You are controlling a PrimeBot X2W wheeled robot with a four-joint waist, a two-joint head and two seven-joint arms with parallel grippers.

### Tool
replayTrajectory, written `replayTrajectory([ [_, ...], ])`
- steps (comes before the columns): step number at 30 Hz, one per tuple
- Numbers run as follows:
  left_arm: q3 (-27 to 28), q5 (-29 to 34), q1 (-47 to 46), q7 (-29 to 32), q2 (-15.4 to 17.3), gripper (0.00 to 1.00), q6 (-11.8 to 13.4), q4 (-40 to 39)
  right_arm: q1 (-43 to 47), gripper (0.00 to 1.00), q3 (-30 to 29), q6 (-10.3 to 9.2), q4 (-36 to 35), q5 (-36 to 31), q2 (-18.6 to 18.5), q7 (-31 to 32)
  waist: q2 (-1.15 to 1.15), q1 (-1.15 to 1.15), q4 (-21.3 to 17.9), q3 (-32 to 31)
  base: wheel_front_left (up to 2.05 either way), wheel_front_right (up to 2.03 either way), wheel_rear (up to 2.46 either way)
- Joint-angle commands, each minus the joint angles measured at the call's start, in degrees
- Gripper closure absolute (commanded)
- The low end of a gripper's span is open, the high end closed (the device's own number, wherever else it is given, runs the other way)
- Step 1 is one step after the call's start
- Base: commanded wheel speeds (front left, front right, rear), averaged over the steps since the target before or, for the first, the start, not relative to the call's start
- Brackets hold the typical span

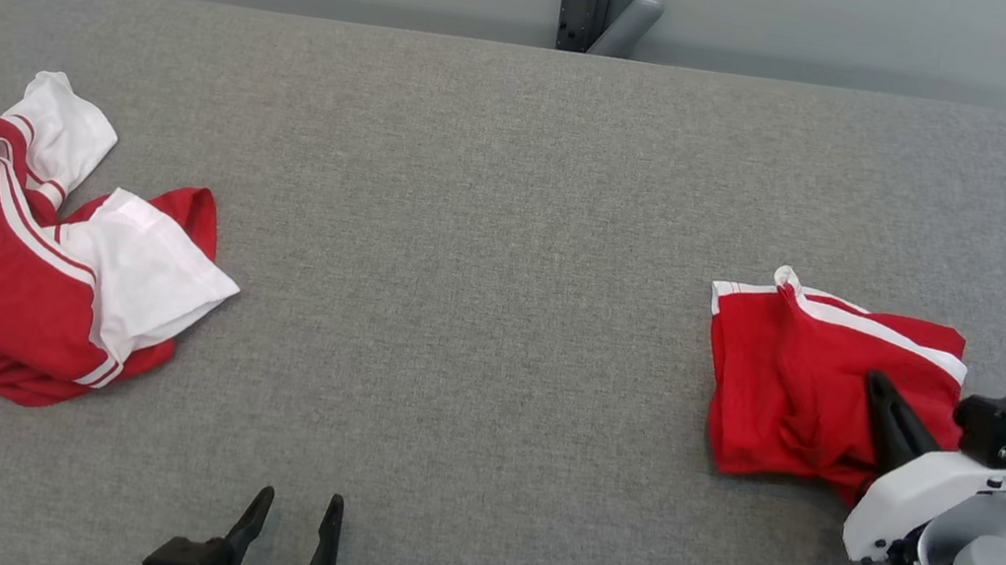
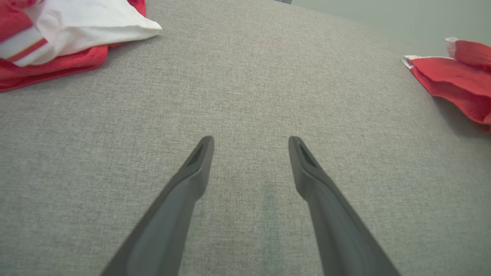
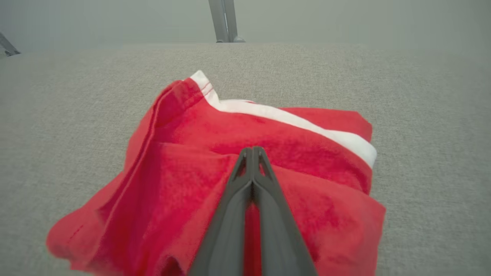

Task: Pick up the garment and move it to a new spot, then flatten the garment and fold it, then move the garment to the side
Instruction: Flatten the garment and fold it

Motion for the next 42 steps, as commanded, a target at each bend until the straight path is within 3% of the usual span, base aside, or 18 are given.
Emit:
replayTrajectory([
  [1,0.1,0.4,-0.7,-0.2,0.0,0.00,-0.1,0.1,1.5,1.00,1.0,-0.06,-0.4,1.0,-0.8,0.0,-0.01,0.00,0.1,0.1,0.00,0.00,0.00],
  [6,1.2,0.8,-0.7,-0.2,0.3,0.00,-0.2,0.0,5.9,1.00,8.4,-0.06,-5.1,7.1,-2.8,0.8,-0.01,0.00,-0.5,-0.3,0.00,0.00,0.00],
  [12,1.3,1.1,-0.3,-0.2,0.3,0.00,-0.4,0.0,7.5,1.00,12.3,-0.06,-7.4,9.9,-2.2,0.9,-0.01,0.00,-2.1,-0.2,0.00,0.00,0.00],
  [22,1.0,1.7,-1.3,-0.2,0.3,0.00,-1.0,1.0,3.4,1.00,16.0,-0.05,-4.2,10.5,1.2,0.4,-0.01,0.00,-3.0,0.0,0.00,0.00,0.00],
  [33,0.6,1.5,-1.0,-0.2,-0.5,0.00,-1.4,2.2,0.0,1.00,21.3,-0.05,-0.3,11.2,4.2,-0.5,-0.01,0.00,-0.5,-0.8,0.00,0.00,0.00],
  [42,1.0,1.9,-0.6,-0.2,-1.1,0.00,-1.6,2.3,-2.1,1.00,21.8,-0.05,0.2,10.4,5.0,-0.9,-0.01,0.00,0.9,-1.2,0.00,0.00,0.00],
])
